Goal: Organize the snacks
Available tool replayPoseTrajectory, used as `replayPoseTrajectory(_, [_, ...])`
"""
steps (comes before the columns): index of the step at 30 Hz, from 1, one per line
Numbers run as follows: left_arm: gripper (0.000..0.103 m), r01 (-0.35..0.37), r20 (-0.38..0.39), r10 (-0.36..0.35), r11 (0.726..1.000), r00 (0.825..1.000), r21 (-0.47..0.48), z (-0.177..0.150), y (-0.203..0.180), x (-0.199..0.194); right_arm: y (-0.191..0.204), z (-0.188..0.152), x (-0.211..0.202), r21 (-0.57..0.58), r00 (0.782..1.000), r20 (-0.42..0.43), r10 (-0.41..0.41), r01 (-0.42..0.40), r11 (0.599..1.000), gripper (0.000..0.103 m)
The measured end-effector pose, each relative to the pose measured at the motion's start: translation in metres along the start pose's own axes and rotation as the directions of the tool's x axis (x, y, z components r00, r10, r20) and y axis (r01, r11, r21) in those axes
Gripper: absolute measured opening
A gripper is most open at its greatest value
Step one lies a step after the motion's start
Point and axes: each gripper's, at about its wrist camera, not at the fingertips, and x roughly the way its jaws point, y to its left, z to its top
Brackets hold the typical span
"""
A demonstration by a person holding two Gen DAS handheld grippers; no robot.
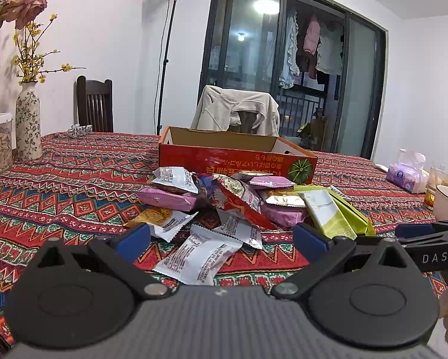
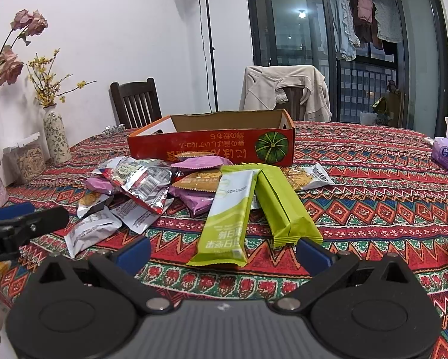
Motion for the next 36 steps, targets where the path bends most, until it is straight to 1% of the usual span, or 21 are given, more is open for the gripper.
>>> replayPoseTrajectory(10, [0.103, 0.002, -0.012, -0.003, 1.0, 1.0, -0.004, 0.0, 0.002, 0.001, 0.0, 0.001, 0.0, 0.0, 1.0, -0.003, -0.002, 0.002, 1.0, 0.103])
replayPoseTrajectory(15, [0.103, 0.003, -0.044, -0.003, 1.0, 0.999, -0.002, -0.001, 0.003, 0.006, -0.001, 0.0, 0.004, 0.003, 1.0, -0.015, 0.001, -0.001, 1.0, 0.103])
replayPoseTrajectory(19, [0.103, -0.008, -0.103, 0.009, 1.0, 0.995, 0.003, 0.001, 0.005, 0.019, 0.0, 0.0, 0.006, -0.007, 1.0, -0.013, 0.001, -0.001, 1.0, 0.103])
replayPoseTrajectory(22, [0.103, -0.036, -0.173, 0.035, 0.999, 0.984, 0.001, 0.002, 0.009, 0.037, 0.0, 0.0, 0.01, -0.009, 1.0, -0.017, -0.003, 0.003, 1.0, 0.102])
replayPoseTrajectory(25, [0.103, -0.052, -0.212, 0.049, 0.999, 0.976, -0.005, 0.006, 0.014, 0.054, 0.002, 0.002, 0.016, -0.018, 1.0, -0.028, -0.005, 0.004, 1.0, 0.098])
replayPoseTrajectory(28, [0.102, -0.074, -0.237, 0.08, 0.997, 0.968, 0.035, 0.009, 0.013, 0.07, 0.004, 0.003, 0.02, -0.035, 1.0, -0.025, -0.005, 0.005, 0.999, 0.096])
replayPoseTrajectory(29, [0.096, -0.076, -0.25, 0.084, 0.996, 0.965, 0.042, 0.009, 0.013, 0.075, 0.005, 0.004, 0.022, -0.039, 1.0, -0.027, -0.005, 0.004, 0.999, 0.095])
replayPoseTrajectory(30, [0.087, -0.068, -0.264, 0.076, 0.997, 0.961, 0.04, 0.009, 0.014, 0.079, 0.006, 0.004, 0.024, -0.043, 1.0, -0.028, -0.002, 0.001, 0.999, 0.094])
replayPoseTrajectory(31, [0.08, -0.054, -0.285, 0.062, 0.998, 0.956, 0.036, 0.009, 0.014, 0.083, 0.007, 0.005, 0.026, -0.05, 1.0, -0.031, 0.001, -0.002, 0.999, 0.089])
replayPoseTrajectory(32, [0.069, -0.043, -0.313, 0.051, 0.999, 0.948, 0.032, 0.007, 0.015, 0.088, 0.008, 0.006, 0.028, -0.055, 0.999, -0.033, 0.001, -0.002, 0.998, 0.087])
replayPoseTrajectory(33, [0.062, -0.049, -0.306, 0.062, 0.998, 0.95, 0.048, 0.006, 0.013, 0.088, 0.009, 0.006, 0.031, -0.055, 0.999, -0.037, 0.0, -0.002, 0.998, 0.086])
replayPoseTrajectory(34, [0.058, -0.046, -0.305, 0.062, 0.997, 0.95, 0.057, 0.005, 0.012, 0.087, 0.009, 0.006, 0.033, -0.054, 0.999, -0.041, 0.002, -0.004, 0.999, 0.086])
replayPoseTrajectory(35, [0.049, -0.034, -0.302, 0.051, 0.998, 0.952, 0.062, 0.004, 0.01, 0.084, 0.009, 0.006, 0.035, -0.055, 0.999, -0.044, 0.003, -0.005, 0.998, 0.086])
replayPoseTrajectory(36, [0.046, -0.019, -0.302, 0.036, 0.998, 0.953, 0.057, 0.004, 0.009, 0.082, 0.01, 0.006, 0.037, -0.058, 0.999, -0.046, 0.0, -0.003, 0.998, 0.085])
